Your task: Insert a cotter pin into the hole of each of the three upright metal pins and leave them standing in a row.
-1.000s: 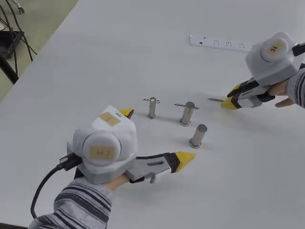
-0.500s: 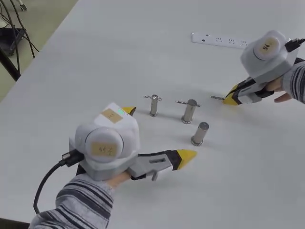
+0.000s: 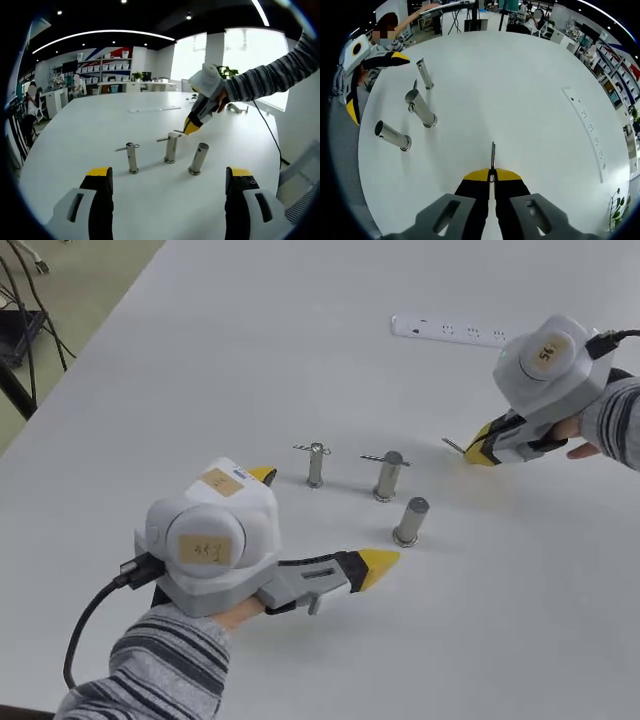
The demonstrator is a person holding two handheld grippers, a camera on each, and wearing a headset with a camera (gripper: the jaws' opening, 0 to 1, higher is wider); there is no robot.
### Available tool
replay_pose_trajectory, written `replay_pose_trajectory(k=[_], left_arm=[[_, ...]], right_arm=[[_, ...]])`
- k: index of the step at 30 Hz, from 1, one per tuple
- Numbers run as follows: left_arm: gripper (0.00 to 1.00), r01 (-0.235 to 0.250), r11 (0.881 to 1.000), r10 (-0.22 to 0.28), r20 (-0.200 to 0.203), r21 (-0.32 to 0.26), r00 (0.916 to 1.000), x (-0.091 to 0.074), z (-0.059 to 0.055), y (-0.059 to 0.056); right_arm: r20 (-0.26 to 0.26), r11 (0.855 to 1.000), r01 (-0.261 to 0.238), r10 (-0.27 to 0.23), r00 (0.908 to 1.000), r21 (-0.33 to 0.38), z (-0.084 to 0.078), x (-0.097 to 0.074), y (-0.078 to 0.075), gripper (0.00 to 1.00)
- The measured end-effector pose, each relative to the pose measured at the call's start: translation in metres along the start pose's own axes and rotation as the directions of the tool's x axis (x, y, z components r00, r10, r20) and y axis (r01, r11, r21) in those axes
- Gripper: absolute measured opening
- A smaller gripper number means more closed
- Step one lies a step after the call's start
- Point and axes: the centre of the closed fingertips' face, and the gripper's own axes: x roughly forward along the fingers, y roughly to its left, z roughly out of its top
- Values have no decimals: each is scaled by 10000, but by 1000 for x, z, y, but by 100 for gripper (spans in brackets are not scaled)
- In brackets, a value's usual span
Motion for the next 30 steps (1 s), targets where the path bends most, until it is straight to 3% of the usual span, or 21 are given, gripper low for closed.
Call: replay_pose_trajectory(k=[4,13,20,27,30], left_arm=[[89,124,9999,-124,27,-46,9999,0,1,-3],[82,441,9989,-436,336,-137,9985,-2,11,-11],[75,737,9969,-725,401,-275,9966,-1,17,-16],[64,1033,9943,-1022,395,-261,9940,0,27,-20],[57,1248,9915,-1242,184,-354,9921,0,27,-24]], right_arm=[[219,9996,97,-91,9997,-277,-1,-5,1,0],[837,9959,197,-123,9964,-885,14,-29,29,0],[1419,9765,253,54,9899,-2138,31,-45,54,0],[1681,9459,318,243,9855,-3230,43,-54,78,0],[1843,9353,329,349,9822,-3523,48,-56,87,0]])
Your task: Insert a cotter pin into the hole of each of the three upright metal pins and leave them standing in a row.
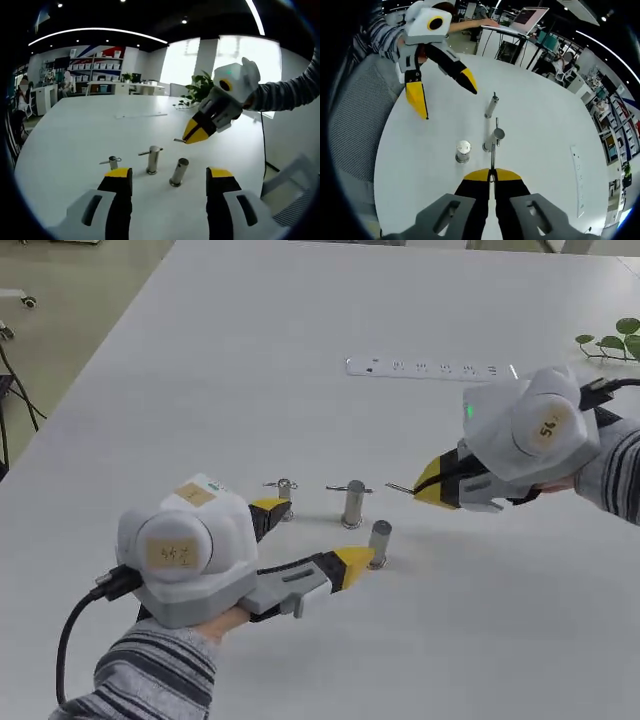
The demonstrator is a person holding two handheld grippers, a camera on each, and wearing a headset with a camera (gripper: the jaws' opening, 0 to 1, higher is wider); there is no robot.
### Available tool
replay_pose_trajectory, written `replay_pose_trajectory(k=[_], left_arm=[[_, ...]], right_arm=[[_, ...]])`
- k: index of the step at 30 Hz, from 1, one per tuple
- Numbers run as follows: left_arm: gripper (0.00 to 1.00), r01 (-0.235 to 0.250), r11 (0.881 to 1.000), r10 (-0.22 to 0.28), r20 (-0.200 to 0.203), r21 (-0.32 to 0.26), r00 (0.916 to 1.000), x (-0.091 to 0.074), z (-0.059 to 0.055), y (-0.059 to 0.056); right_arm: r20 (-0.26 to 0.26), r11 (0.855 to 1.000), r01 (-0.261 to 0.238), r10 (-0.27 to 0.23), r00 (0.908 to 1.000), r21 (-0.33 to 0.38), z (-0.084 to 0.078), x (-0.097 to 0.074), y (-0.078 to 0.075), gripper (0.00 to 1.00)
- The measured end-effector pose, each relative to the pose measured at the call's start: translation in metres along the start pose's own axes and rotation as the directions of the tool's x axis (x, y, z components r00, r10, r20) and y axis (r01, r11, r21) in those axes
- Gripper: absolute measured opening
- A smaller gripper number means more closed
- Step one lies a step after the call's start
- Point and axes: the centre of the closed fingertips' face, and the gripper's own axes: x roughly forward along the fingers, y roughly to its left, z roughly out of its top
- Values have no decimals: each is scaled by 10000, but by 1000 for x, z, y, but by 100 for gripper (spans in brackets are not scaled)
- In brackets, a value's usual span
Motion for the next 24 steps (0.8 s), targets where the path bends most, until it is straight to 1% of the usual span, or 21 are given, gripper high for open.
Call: replay_pose_trajectory(k=[2,4,6,8,10,11,13,16,20,24], left_arm=[[53,90,10000,-89,-161,30,9998,1,-1,-3],[52,126,9999,-126,-208,36,9997,1,-1,-4],[50,210,9997,-212,-190,-103,9996,1,0,-6],[47,338,9988,-345,-182,-357,9992,2,1,-8],[43,390,9981,-397,-156,-476,9991,1,2,-9],[41,424,9975,-434,-164,-566,9989,1,2,-10],[37,482,9968,-496,-195,-637,9986,1,2,-11],[30,610,9939,-631,-200,-921,9978,0,2,-15],[27,790,9895,-821,-205,-1210,9964,-1,1,-20],[21,951,9859,-988,-201,-1375,9949,-2,0,-24]], right_arm=[[104,9999,-50,51,9999,-139,6,-1,5,0],[271,9994,-120,129,9995,-316,12,-1,11,0],[400,9985,-162,183,9990,-531,17,-1,17,0],[530,9978,-237,271,9982,-625,21,0,21,0],[682,9965,-308,362,9970,-782,24,1,24,0],[729,9943,-375,449,9963,-996,26,2,28,0],[742,9919,-352,445,9962,-1220,28,2,33,0],[846,9888,-397,522,9950,-1436,33,3,40,0],[945,9854,-433,595,9937,-1648,38,3,46,0],[1063,9821,-447,649,9922,-1830,43,2,52,0]])
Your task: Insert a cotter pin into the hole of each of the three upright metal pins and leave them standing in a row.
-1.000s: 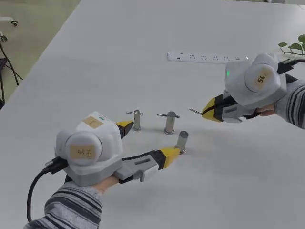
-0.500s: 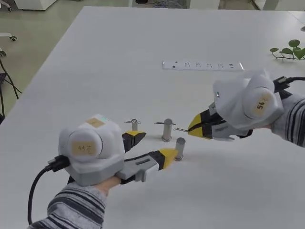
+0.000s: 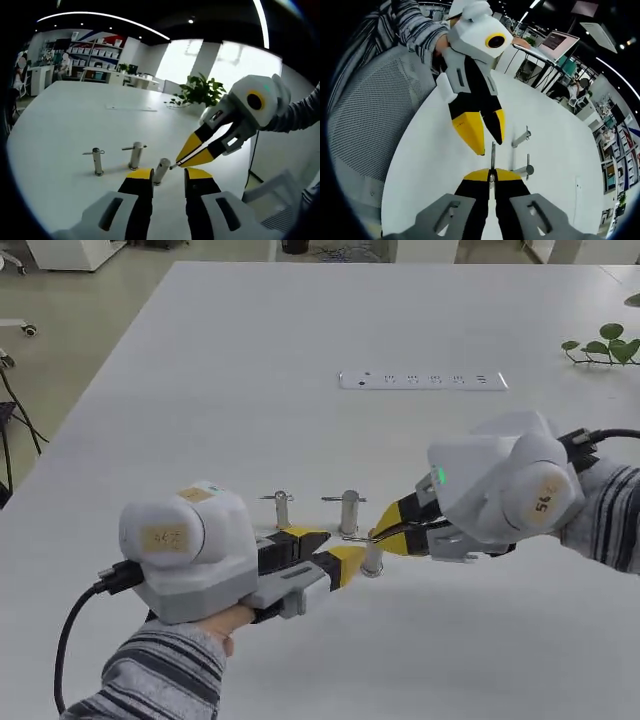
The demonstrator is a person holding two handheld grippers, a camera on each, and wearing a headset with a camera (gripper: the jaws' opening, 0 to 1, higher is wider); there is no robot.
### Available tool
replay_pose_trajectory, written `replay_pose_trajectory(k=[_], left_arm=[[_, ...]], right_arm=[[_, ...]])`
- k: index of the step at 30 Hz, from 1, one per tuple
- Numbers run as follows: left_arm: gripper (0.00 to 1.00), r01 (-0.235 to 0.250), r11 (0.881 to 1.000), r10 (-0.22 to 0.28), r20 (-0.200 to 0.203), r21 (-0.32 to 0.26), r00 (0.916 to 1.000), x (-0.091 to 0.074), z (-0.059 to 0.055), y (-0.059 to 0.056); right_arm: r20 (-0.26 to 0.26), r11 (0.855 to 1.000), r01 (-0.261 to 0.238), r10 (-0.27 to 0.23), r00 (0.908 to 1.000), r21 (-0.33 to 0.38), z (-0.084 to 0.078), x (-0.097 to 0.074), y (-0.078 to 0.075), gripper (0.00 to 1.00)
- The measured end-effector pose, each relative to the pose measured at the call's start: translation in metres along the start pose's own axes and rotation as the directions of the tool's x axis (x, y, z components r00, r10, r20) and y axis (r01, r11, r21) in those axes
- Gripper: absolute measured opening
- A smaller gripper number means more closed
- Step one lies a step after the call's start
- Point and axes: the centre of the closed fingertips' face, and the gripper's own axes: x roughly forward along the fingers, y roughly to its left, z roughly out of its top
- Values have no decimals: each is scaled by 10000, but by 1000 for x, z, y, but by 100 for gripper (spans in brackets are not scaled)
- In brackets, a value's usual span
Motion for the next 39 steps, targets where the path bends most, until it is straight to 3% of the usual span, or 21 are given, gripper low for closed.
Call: replay_pose_trajectory(k=[10,24,31,39], left_arm=[[9,502,9975,-493,185,-507,9986,0,2,-11],[0,688,9953,-670,271,-687,9974,1,3,-13],[0,958,9947,-943,406,-374,9947,0,4,-17],[0,1295,9893,-1329,478,677,9900,-3,8,-25]], right_arm=[[190,9997,-83,87,9998,-226,10,1,9,0],[272,9998,0,5,9996,-196,15,-1,7,0],[286,9999,-77,73,9996,153,14,-3,9,0],[415,9945,-416,377,9984,964,10,-4,13,0]])
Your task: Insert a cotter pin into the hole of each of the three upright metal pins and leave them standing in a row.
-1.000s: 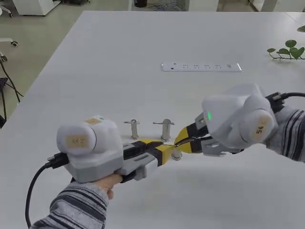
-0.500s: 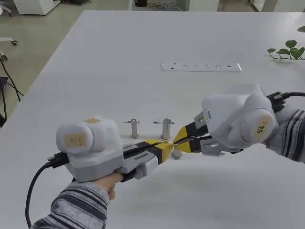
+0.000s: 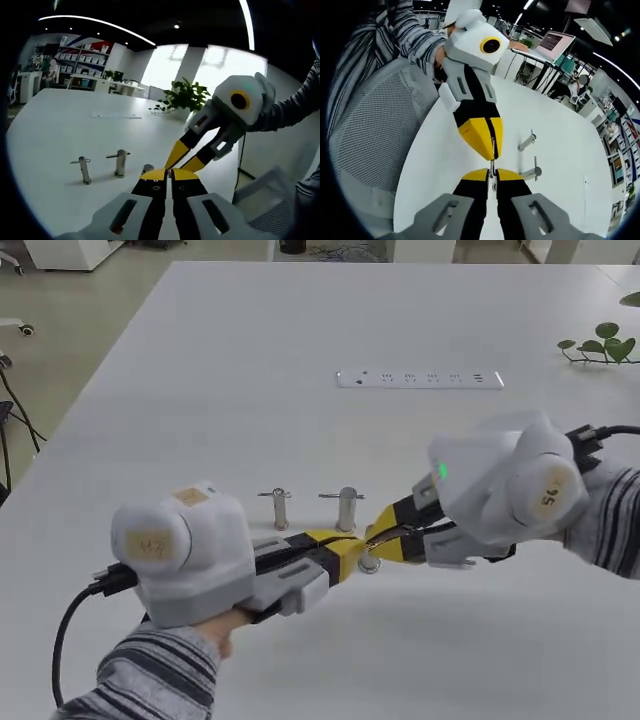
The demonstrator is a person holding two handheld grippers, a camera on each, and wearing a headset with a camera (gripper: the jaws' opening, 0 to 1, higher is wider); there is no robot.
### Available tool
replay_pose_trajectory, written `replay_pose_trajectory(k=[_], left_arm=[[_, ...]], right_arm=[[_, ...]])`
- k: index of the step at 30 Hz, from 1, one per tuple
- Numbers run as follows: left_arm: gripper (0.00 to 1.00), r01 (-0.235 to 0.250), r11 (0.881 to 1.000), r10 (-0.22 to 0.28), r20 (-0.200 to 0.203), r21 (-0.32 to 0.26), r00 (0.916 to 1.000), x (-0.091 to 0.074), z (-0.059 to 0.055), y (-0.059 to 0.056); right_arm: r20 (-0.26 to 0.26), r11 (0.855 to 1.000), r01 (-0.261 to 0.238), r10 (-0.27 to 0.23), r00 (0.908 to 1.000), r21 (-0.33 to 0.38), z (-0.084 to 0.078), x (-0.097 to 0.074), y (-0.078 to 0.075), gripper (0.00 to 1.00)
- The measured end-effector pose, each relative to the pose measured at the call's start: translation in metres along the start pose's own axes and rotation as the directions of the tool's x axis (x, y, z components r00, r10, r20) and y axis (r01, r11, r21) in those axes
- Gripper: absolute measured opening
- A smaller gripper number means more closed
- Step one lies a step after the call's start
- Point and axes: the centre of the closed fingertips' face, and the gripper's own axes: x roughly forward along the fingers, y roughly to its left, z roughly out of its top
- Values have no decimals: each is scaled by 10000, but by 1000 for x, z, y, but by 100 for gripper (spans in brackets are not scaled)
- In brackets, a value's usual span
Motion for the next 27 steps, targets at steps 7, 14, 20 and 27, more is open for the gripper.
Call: replay_pose_trajectory(k=[7,14,20,27], left_arm=[[0,305,9983,-307,32,506,9995,-2,2,-4],[0,592,9965,-595,43,592,9982,-4,3,-7],[0,827,9947,-835,120,619,9964,-6,4,-11],[0,946,9928,-947,-19,730,9955,-9,1,-13]], right_arm=[[389,9965,-294,265,9989,780,0,-1,4,0],[965,9849,-592,438,9944,1628,7,-6,6,0],[1437,9707,-1020,715,9870,2174,15,-12,12,0],[1283,9773,-903,662,9895,1917,17,-15,15,0]])
